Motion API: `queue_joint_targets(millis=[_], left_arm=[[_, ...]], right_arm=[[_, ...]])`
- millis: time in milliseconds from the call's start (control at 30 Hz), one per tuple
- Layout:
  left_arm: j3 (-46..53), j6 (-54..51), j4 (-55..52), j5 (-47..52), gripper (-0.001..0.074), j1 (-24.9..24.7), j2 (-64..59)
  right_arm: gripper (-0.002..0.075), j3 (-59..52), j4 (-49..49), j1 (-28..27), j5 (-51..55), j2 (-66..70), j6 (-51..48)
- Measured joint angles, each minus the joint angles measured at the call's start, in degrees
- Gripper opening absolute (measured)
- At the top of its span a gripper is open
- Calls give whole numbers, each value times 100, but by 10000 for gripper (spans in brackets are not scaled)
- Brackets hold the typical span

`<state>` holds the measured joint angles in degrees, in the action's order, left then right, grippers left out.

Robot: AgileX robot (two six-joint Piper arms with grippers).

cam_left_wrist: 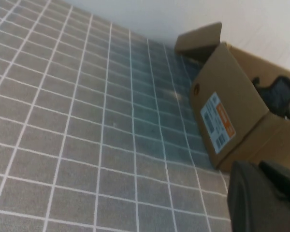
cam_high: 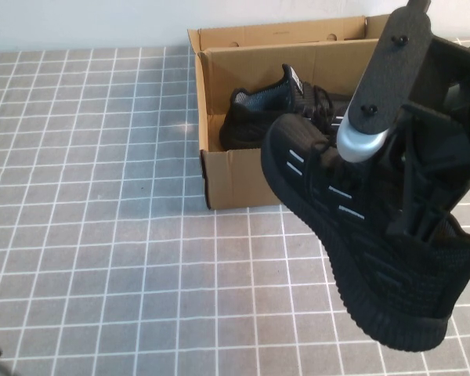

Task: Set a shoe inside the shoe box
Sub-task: Hand over the shoe

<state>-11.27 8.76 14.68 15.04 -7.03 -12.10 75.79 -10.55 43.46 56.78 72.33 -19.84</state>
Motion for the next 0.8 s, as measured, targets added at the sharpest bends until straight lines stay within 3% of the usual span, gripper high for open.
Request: queue_joint_targets(millis=[367,800], left_arm=[[-2864,-2161,291,1535,-1,-918,-3363],[-5335,-5423,2726,3388,-1,-1002,-5943]], right_arm=[[18,0,-71,-285,-261,192,0],[18,111,64,-1296,-595,303,-286]])
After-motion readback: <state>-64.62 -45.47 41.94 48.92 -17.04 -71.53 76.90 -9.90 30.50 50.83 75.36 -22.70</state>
